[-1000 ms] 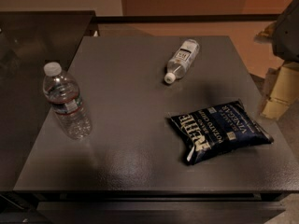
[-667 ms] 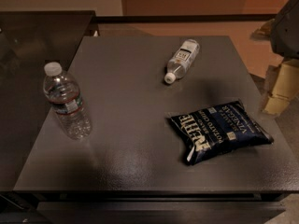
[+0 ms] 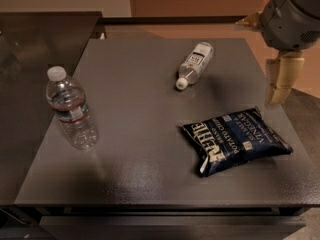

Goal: Place blue plastic bottle upright

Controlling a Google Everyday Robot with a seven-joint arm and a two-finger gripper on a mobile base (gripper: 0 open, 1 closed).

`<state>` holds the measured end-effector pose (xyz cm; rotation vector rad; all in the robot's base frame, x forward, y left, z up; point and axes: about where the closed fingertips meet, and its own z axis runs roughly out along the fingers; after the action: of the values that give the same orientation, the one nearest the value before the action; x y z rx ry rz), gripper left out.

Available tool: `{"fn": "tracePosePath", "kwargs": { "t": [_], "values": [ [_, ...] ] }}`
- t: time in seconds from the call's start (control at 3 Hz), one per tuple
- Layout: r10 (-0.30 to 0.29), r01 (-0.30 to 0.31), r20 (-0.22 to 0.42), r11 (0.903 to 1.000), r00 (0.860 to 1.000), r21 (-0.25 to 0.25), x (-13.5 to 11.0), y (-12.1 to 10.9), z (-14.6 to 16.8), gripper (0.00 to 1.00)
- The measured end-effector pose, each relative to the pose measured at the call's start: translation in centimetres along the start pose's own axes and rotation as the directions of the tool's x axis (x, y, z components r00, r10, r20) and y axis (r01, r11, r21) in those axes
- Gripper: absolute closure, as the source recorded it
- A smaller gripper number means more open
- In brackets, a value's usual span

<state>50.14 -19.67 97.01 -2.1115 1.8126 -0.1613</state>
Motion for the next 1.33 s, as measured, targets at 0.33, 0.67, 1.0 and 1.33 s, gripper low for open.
{"fn": "tracePosePath", "kwargs": {
  "t": [0.33, 0.67, 1.0, 1.33],
  "values": [
    [-0.182, 0.182, 0.005, 0.9829, 0.983, 0.030, -0.8, -2.5, 2.1, 0.00],
    [-0.320, 0.320, 0.000, 0.9462, 0.947, 0.048, -1.5, -5.0, 4.4, 0.00],
    [-0.426, 0.427, -0.014, 0.9038, 0.904, 0.033, -1.6, -7.4, 7.2, 0.00],
    [-0.501, 0.501, -0.034, 0.8655, 0.865, -0.002, -1.3, -9.8, 9.9, 0.00]
  ]
}}
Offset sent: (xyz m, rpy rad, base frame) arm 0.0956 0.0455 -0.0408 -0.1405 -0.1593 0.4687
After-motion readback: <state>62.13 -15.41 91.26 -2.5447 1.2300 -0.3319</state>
